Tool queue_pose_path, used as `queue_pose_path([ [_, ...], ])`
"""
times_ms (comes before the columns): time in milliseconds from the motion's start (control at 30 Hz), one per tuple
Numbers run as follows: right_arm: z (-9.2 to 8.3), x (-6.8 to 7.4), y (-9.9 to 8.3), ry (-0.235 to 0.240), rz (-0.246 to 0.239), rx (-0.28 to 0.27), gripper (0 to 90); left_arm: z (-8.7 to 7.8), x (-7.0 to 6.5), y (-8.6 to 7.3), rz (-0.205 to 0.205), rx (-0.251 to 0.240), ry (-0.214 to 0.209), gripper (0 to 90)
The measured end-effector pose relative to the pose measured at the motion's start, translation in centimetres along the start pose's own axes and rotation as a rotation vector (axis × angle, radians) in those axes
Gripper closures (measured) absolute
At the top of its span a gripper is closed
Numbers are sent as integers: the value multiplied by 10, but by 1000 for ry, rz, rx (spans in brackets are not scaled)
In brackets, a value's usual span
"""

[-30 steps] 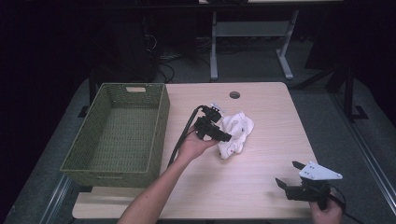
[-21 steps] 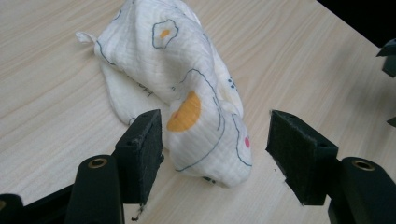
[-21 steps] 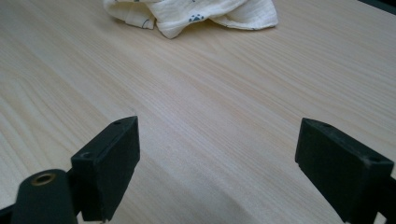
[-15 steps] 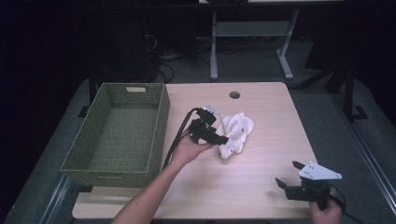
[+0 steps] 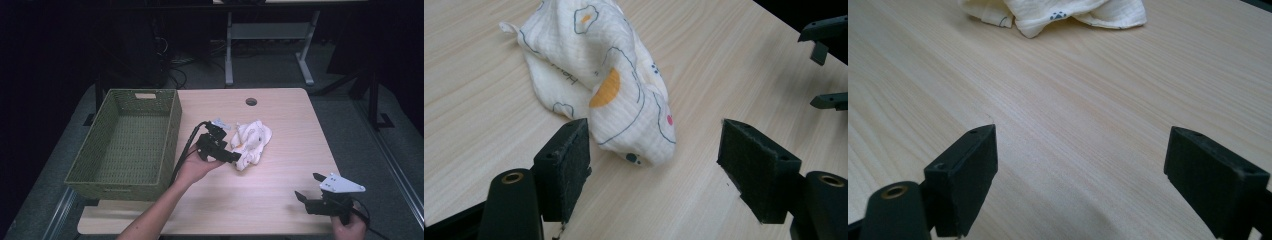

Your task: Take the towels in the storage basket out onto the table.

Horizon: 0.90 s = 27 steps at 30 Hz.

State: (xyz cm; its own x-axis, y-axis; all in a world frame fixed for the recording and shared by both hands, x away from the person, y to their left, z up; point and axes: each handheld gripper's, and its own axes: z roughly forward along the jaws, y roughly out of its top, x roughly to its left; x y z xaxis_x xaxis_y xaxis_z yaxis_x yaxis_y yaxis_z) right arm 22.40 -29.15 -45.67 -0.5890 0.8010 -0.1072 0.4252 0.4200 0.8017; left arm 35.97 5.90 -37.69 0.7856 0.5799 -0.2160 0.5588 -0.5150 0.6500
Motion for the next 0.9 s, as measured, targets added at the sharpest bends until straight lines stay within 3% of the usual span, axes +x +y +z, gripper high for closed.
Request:
queue_pose_path([
  [533,1,0,-1,1,1,2,135,-10,-2,-27,0,-12,-21,274],
  [900,1,0,-1,2,3,7,135,-15,-14,-44,20,-15,-36,268],
])
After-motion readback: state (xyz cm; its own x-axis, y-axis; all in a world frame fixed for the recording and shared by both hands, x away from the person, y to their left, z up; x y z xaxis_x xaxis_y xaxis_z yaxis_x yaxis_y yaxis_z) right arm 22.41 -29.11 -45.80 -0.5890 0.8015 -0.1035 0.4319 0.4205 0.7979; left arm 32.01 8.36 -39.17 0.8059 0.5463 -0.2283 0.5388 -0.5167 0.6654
